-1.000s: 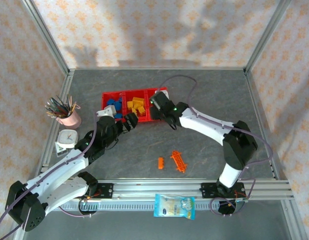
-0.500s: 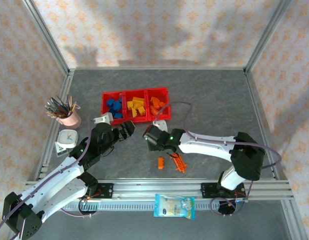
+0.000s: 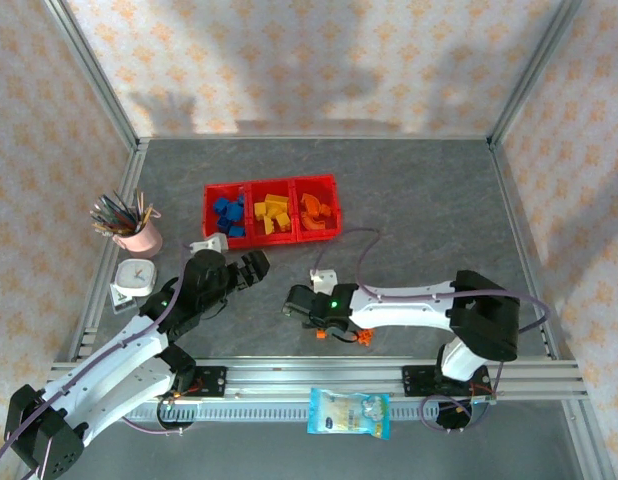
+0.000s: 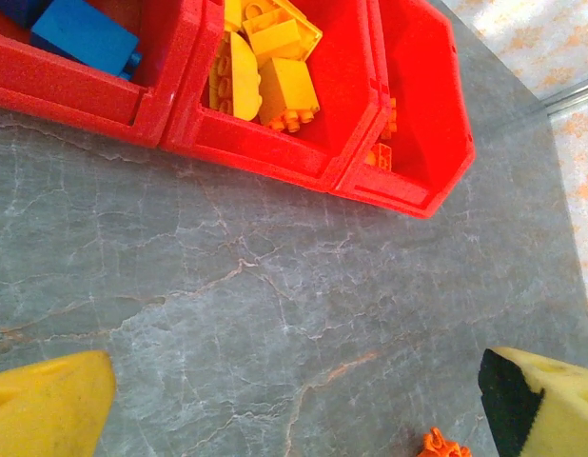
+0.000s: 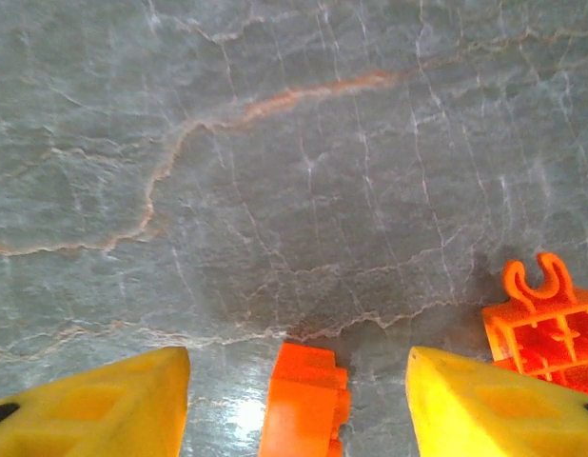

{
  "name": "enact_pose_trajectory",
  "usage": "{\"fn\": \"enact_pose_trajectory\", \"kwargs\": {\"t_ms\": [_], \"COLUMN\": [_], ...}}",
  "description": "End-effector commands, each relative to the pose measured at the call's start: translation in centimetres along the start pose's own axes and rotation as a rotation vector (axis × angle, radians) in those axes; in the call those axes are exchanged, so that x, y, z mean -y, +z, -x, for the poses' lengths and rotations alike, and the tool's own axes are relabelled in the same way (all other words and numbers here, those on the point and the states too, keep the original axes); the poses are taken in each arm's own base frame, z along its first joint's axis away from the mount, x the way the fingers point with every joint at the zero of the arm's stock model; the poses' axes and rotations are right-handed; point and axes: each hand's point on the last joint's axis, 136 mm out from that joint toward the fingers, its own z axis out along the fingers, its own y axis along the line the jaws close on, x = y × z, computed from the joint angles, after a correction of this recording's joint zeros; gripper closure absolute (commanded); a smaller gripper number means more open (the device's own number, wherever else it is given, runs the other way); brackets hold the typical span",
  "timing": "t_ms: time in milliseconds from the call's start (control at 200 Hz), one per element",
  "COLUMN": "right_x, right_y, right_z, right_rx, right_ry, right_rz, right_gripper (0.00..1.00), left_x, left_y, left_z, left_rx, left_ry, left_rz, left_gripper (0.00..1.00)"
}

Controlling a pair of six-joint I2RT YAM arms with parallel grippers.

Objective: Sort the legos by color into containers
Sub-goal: Pick up the lego from the bottom-center of the table.

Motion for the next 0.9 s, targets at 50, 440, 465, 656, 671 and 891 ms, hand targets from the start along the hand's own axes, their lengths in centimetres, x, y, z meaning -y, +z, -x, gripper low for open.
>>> {"fn": "enact_pose_trajectory", "kwargs": {"t_ms": [50,440,465,656,671,891], "right_x": [-0.1,-0.6,-0.6,-1.3,-1.4,-2.0], "right_y": [1.0,1.9,1.9,0.4,0.2,-2.5], "right_z": [-1.1,-1.0,-0.9,1.2,1.4,7.2], "right_rx": [-0.012,-0.001,0.003,0.077,0.086,0.214], "right_ry": [0.03,-0.002,-0.003,-0.014,-0.013,-0.023], "right_rz": [0.013,0.011,0.013,0.027,0.028,0.052], "right_gripper": [0.49,0.71,0.72,0.79,0.79,0.79], "left_x": [-0.7,-0.6,-0.7,-0.2,-0.2,1.0], "left_y": [0.2,0.3,0.4,0.2,0.2,-0.3], "left_z": [-0.6,-0.5,-0.6,-0.1,-0.1,2.1], "left_rx": [-0.02,-0.02,-0.021,-0.008,-0.007,0.066], "left_ry": [-0.004,-0.004,-0.004,0.0,0.001,0.012], "left_rz": [0.011,0.014,0.014,0.006,0.006,-0.003], "left_gripper": [0.01,0.01,0.01,0.01,0.01,0.01]}}
